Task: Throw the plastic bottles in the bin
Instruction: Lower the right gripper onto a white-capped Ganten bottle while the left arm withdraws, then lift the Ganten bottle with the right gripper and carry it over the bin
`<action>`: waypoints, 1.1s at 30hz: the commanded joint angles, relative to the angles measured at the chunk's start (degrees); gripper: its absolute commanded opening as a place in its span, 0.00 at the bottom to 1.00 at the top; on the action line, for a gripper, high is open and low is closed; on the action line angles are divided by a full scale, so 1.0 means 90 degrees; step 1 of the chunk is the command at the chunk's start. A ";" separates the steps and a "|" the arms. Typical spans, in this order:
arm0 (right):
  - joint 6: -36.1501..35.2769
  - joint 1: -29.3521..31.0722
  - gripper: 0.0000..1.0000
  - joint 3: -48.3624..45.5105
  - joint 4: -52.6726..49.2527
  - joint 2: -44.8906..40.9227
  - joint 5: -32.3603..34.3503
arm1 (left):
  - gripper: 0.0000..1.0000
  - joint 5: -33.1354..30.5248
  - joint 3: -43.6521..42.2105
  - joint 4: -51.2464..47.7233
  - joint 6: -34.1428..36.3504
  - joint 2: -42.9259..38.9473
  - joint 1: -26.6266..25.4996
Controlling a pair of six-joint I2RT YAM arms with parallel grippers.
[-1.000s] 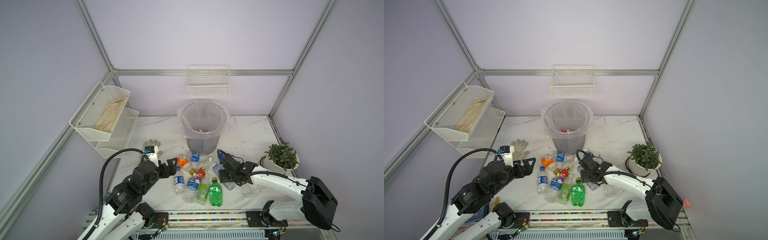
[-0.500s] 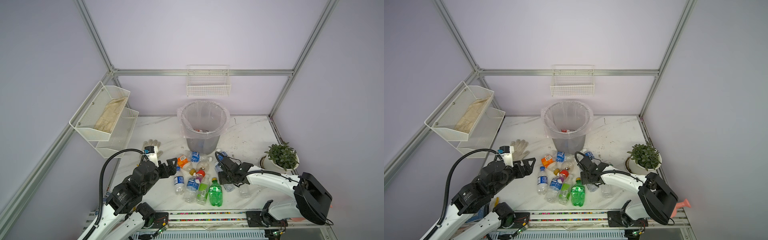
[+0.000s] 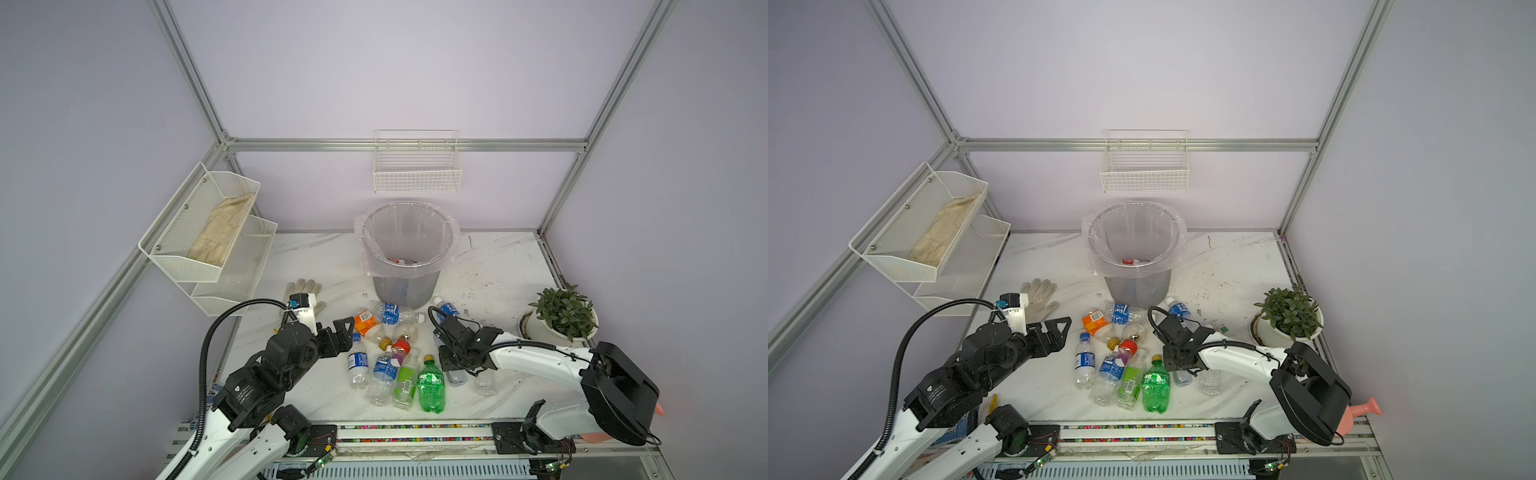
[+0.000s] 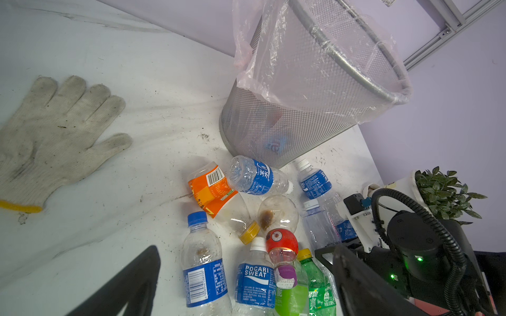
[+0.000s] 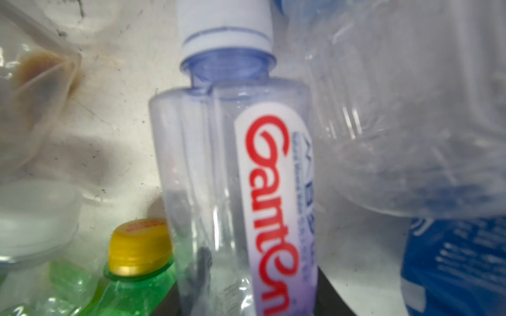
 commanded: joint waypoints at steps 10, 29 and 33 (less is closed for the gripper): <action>0.0055 0.0178 0.27 0.0311 -0.0110 -0.0532 -0.0025 | 0.96 -0.0001 -0.0226 0.0049 -0.0121 -0.0104 0.0004; -0.0133 0.0238 0.18 0.1761 -0.0735 -0.1246 0.0151 | 0.96 -0.0019 -0.0150 0.0042 -0.0079 -0.0091 0.0004; -0.0168 0.0235 0.18 0.2105 -0.0820 -0.1559 0.0284 | 0.96 -0.0019 -0.0141 0.0040 -0.0063 -0.0052 0.0004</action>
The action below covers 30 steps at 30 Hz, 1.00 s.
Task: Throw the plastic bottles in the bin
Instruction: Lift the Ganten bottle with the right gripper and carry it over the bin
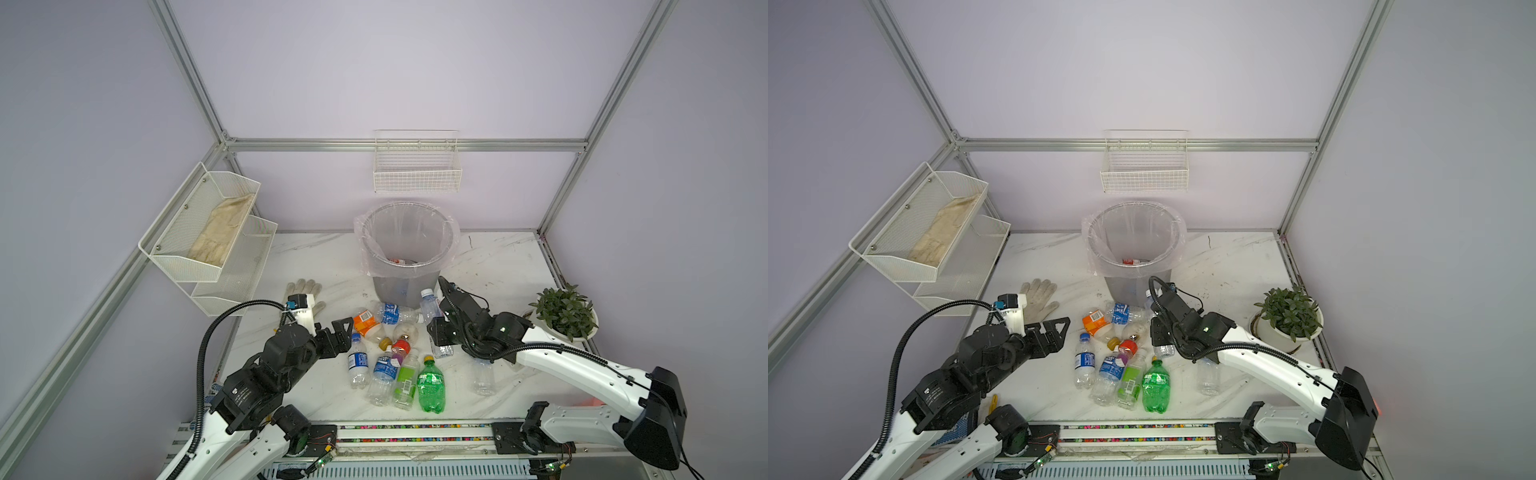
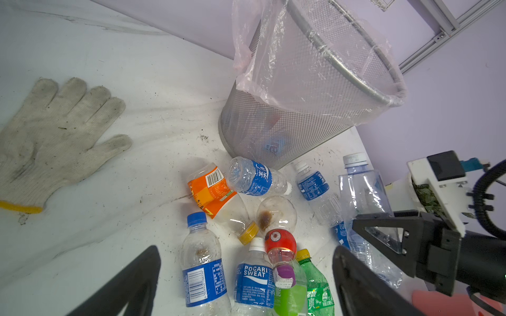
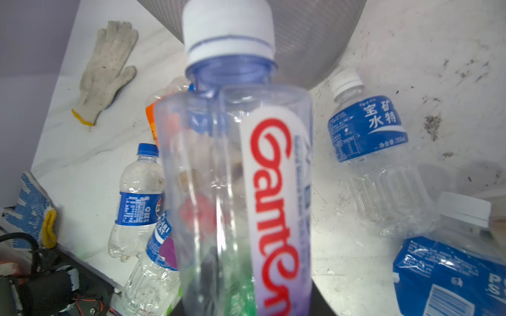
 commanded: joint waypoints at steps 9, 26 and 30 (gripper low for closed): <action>-0.0208 0.0036 0.17 0.0807 -0.0469 -0.0905 0.0667 | 0.96 -0.0019 -0.0102 0.0047 -0.0038 0.0034 0.0004; -0.0522 0.0036 0.16 0.1263 -0.0271 -0.2193 0.1630 | 0.96 0.0142 -0.0101 0.0069 -0.0038 0.0029 0.0004; -0.0697 0.0036 0.16 0.1373 -0.0036 -0.2246 0.1591 | 0.96 0.0187 -0.0107 0.0079 -0.0031 0.0015 0.0004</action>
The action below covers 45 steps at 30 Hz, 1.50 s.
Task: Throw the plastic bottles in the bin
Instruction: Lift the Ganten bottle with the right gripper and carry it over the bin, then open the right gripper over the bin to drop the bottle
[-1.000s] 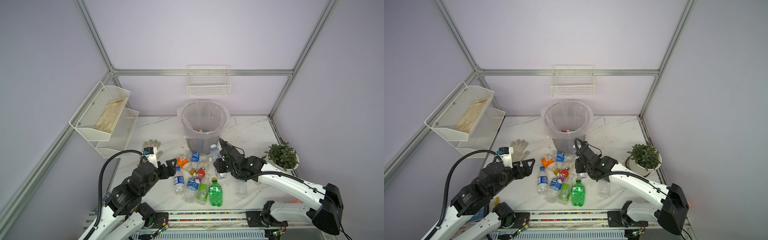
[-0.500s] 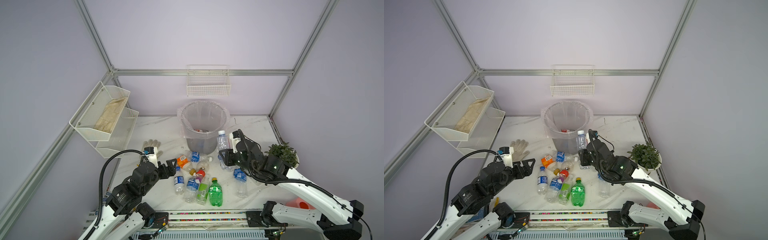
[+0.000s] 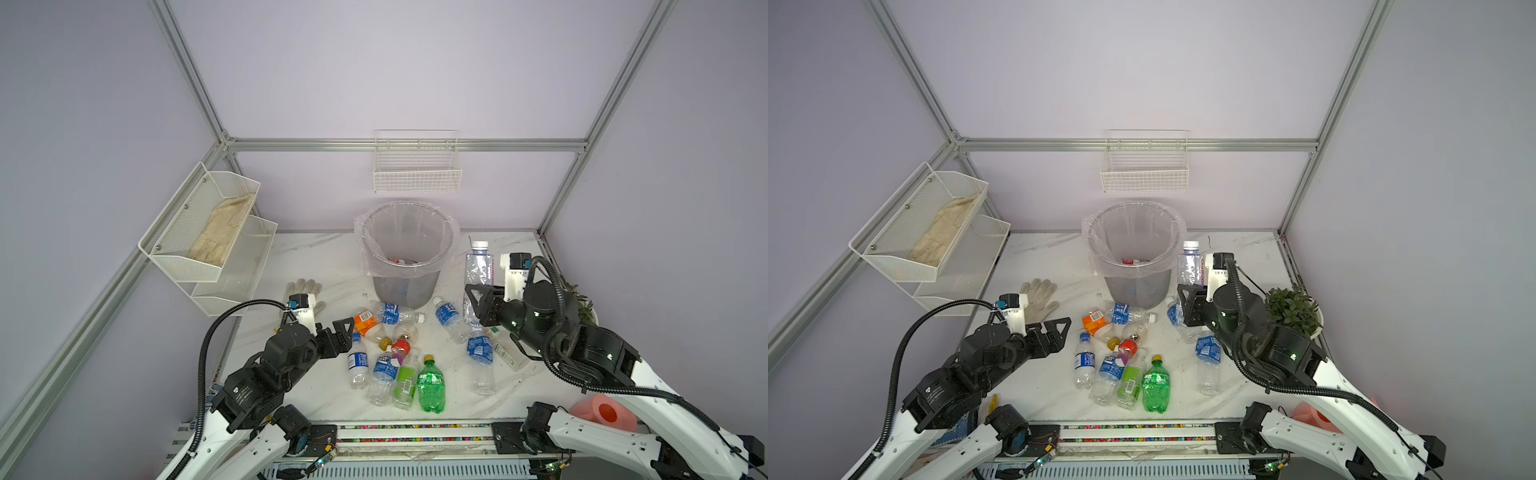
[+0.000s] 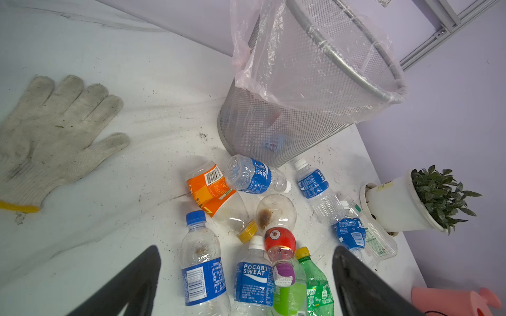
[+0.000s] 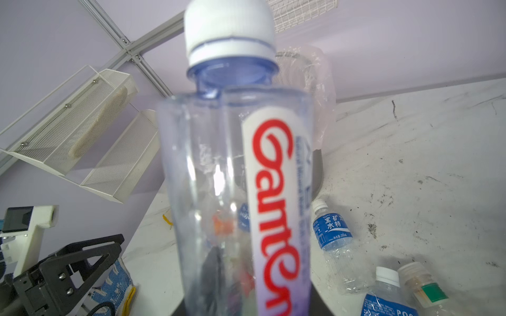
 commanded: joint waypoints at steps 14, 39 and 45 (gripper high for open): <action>-0.0471 0.0034 0.17 0.0626 0.0848 0.0538 -0.0019 | 0.96 0.0161 -0.0224 0.0083 -0.0077 -0.0134 0.0004; -0.1044 -0.1375 0.57 0.4714 0.0174 0.5416 -0.1420 | 0.96 0.0360 -0.0260 -0.0057 -0.0174 -0.0447 0.0004; -0.1214 -0.1367 0.98 0.5102 -0.0119 0.5387 -0.1334 | 0.96 0.0348 -0.0252 -0.0197 -0.0211 -0.0520 0.0004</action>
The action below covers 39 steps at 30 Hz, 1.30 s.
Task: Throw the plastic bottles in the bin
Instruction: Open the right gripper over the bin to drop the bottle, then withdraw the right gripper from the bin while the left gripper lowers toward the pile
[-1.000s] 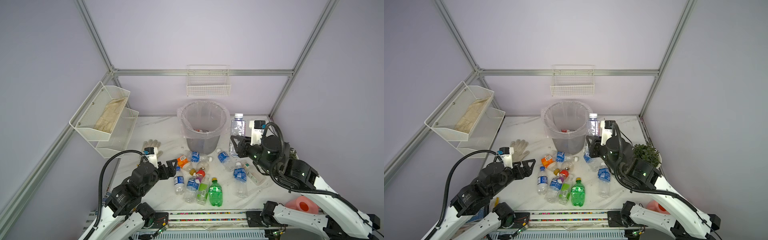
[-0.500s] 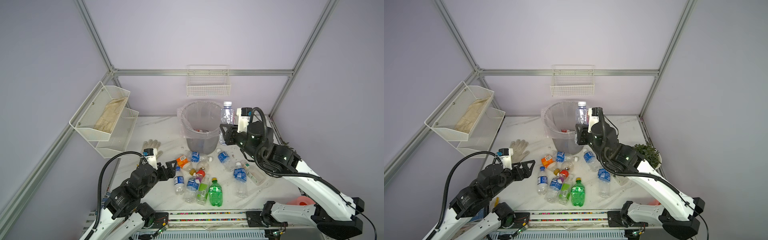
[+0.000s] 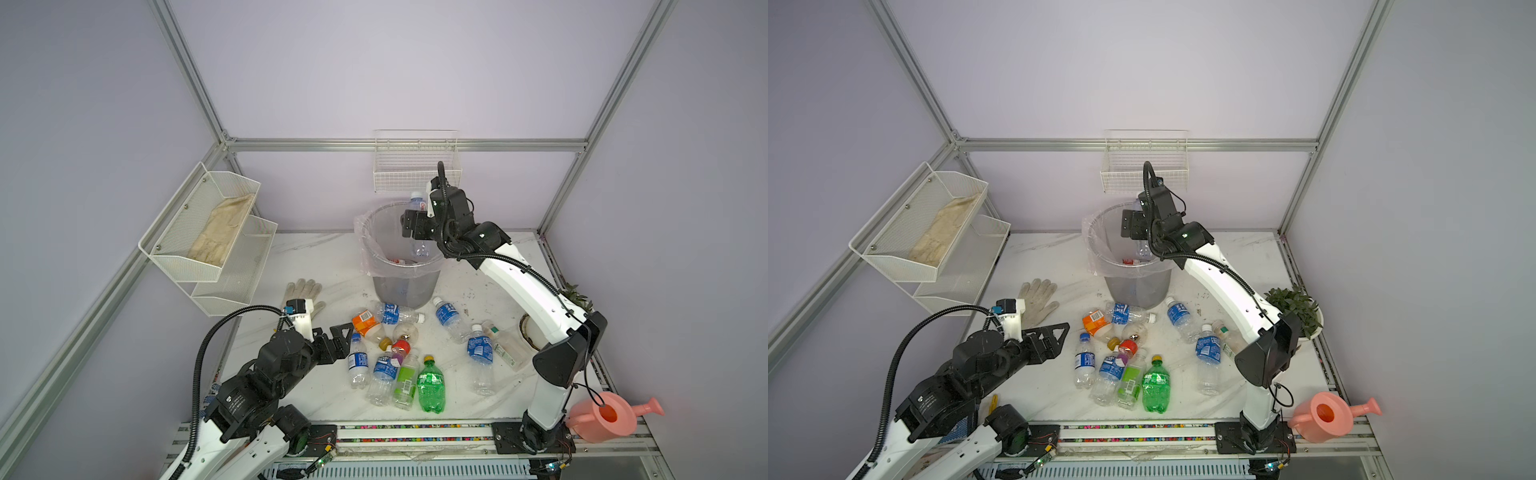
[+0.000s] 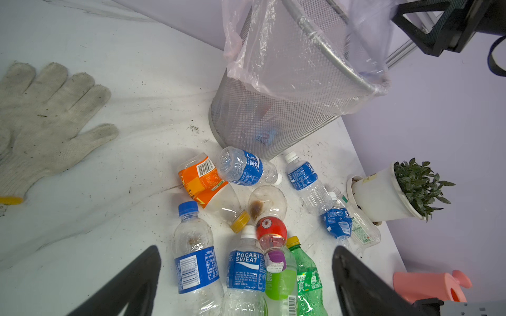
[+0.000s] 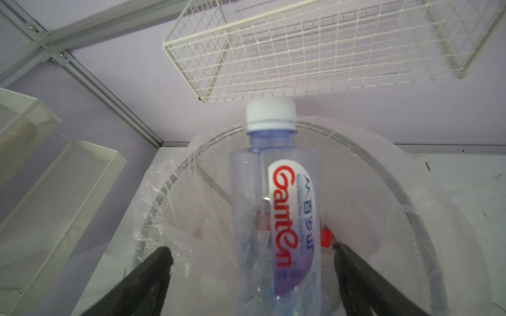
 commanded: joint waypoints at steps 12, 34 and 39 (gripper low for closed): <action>-0.0031 0.0129 0.97 -0.1901 0.0592 -0.2388 -0.0186 | 0.96 0.0009 -0.0128 0.0104 -0.0079 0.0295 0.0004; 0.0306 0.0129 0.97 -0.3865 0.0841 -0.3676 -0.0226 | 0.97 0.0180 -0.0377 0.0414 -0.0410 0.1658 0.0005; 0.0355 0.0130 0.97 -0.4141 0.0809 -0.3815 -0.0143 | 0.97 0.0280 -0.0487 0.0288 -0.0620 0.2028 0.0004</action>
